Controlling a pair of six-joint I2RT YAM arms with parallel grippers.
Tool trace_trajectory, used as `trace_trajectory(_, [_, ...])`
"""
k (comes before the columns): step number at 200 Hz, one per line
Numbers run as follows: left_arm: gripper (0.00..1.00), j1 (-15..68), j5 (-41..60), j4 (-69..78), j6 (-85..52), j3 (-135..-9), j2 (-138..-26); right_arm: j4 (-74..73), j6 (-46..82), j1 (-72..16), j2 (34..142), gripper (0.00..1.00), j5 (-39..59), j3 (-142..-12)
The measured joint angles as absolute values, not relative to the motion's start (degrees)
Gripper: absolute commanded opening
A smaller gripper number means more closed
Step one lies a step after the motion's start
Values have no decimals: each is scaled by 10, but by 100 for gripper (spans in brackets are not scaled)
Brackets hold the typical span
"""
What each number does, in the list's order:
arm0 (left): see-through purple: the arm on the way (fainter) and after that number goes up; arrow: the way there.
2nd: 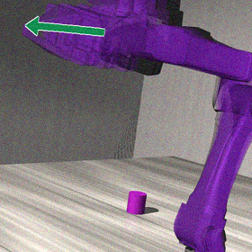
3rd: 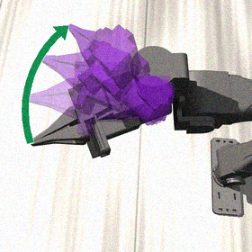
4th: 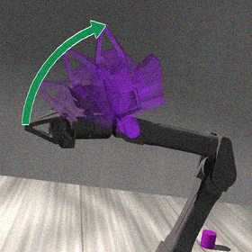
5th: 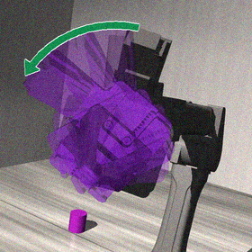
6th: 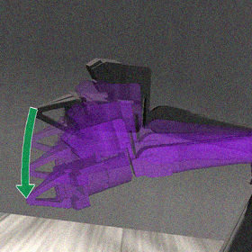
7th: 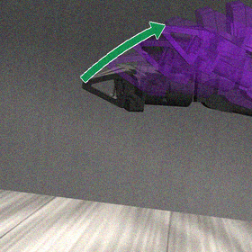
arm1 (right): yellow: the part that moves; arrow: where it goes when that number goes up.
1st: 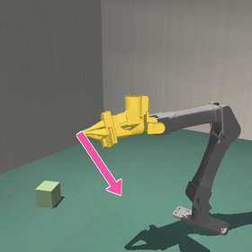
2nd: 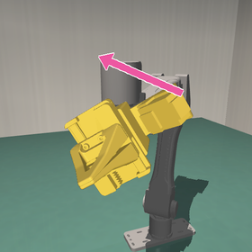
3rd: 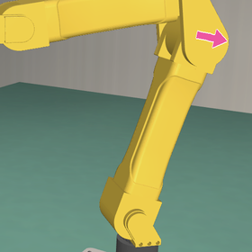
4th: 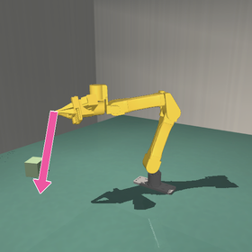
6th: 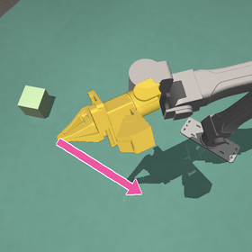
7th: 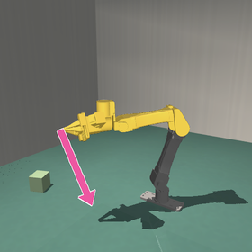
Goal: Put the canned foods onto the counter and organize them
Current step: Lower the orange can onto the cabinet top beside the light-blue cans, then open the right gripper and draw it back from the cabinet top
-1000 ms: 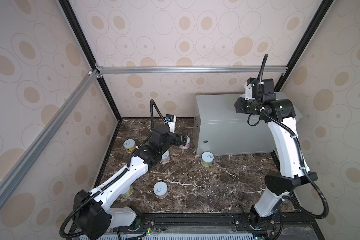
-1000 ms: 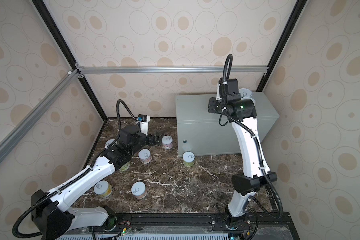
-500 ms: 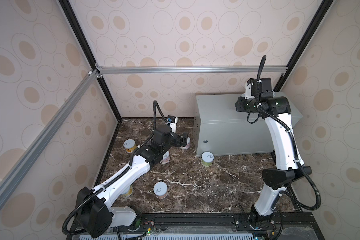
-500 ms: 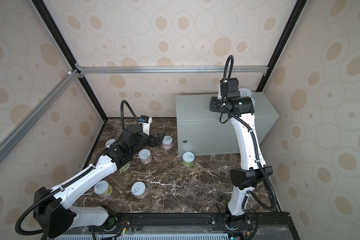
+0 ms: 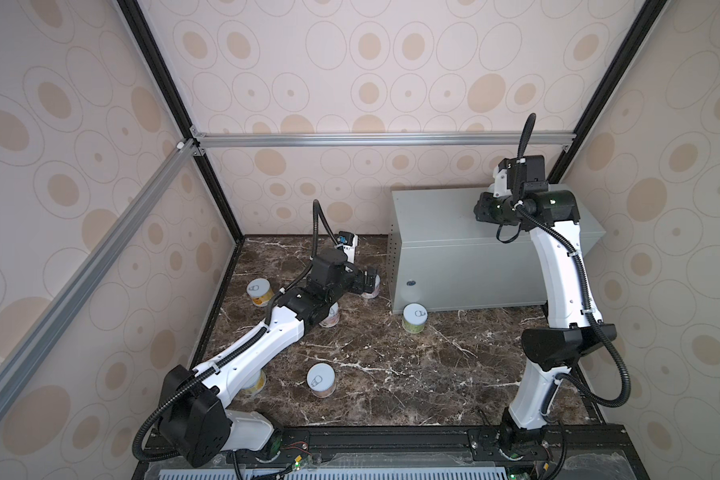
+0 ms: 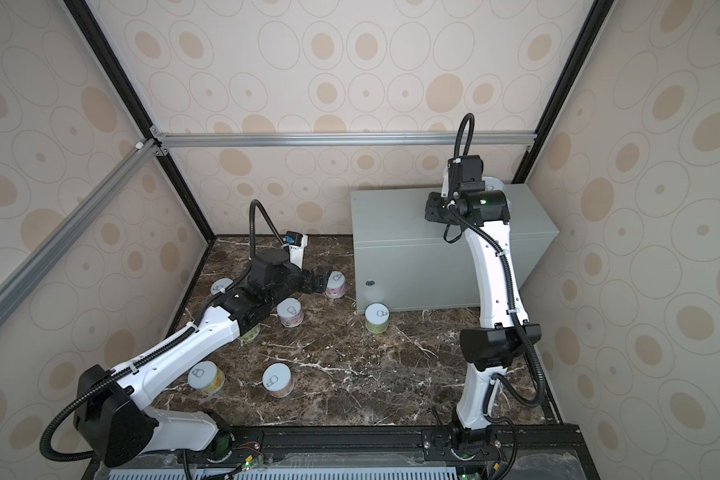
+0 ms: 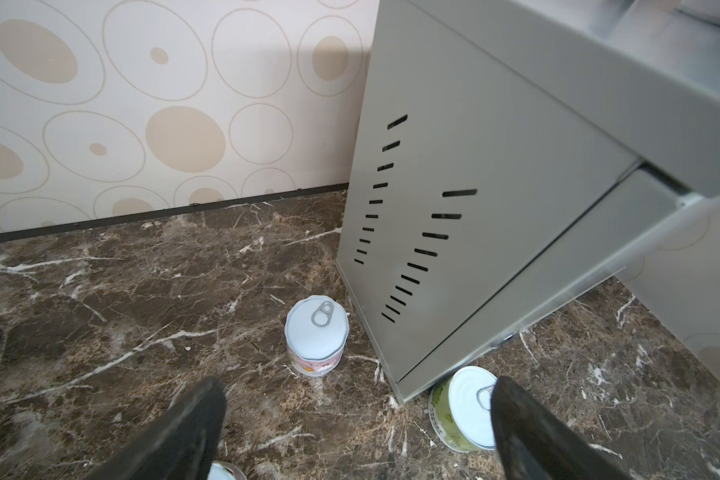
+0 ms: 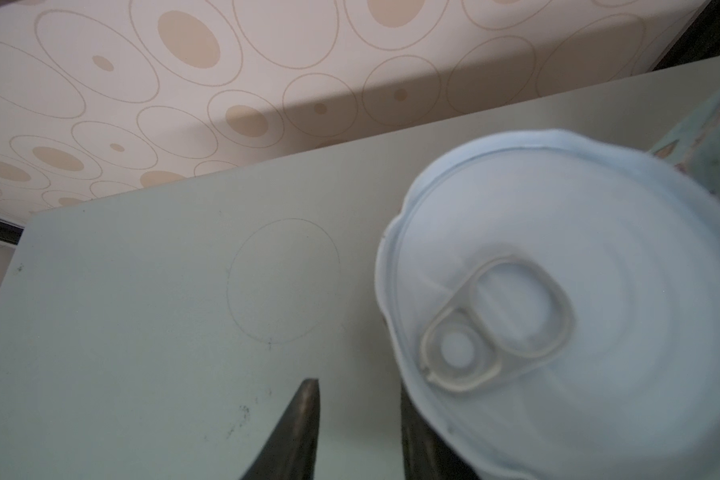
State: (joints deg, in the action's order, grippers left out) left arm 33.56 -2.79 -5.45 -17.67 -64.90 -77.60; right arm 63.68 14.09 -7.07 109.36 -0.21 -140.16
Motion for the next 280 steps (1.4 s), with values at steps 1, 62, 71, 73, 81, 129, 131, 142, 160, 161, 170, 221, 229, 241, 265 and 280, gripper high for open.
trace_trajectory(1, [99, 336, -28, -55, -177, -649, -776, 637, 141, -70, 1094, 35, -1, -1402])
trace_trajectory(62, [99, 327, -21, -56, -177, -653, -794, 629, 140, -54, 1115, 35, 27, -1410])
trace_trajectory(71, [99, 326, -20, -57, -177, -653, -798, 623, 140, -53, 1122, 35, 31, -1415])
trace_trajectory(73, [99, 326, -20, -57, -177, -653, -798, 623, 140, -53, 1123, 35, 32, -1416])
trace_trajectory(81, [99, 326, -18, -58, -177, -654, -801, 620, 140, -53, 1127, 34, 35, -1420])
trace_trajectory(129, [99, 324, -16, -60, -177, -659, -810, 618, 140, -44, 1147, 33, 52, -1444])
trace_trajectory(131, [99, 324, -16, -60, -177, -659, -811, 618, 140, -44, 1147, 33, 53, -1445])
trace_trajectory(142, [99, 324, -16, -60, -177, -659, -811, 618, 140, -41, 1152, 32, 57, -1451])
trace_trajectory(160, [99, 322, -15, -60, -177, -659, -812, 617, 139, -38, 1160, 32, 65, -1461])
trace_trajectory(161, [99, 322, -15, -60, -177, -659, -812, 617, 139, -37, 1160, 32, 65, -1461])
trace_trajectory(170, [99, 321, -15, -60, -177, -660, -813, 617, 139, -36, 1164, 32, 70, -1466])
trace_trajectory(221, [99, 321, -16, -61, -177, -660, -815, 613, 138, -32, 1171, 32, 109, -1474])
trace_trajectory(229, [99, 320, -16, -61, -177, -660, -815, 612, 138, -32, 1171, 32, 118, -1474])
trace_trajectory(241, [99, 319, -16, -62, -177, -660, -815, 611, 136, -32, 1171, 34, 131, -1474])
trace_trajectory(265, [99, 318, -17, -66, -177, -666, -815, 600, 130, -37, 1171, 38, 147, -1472])
trace_trajectory(280, [99, 318, -18, -66, -177, -671, -815, 598, 125, -44, 1170, 41, 150, -1471])
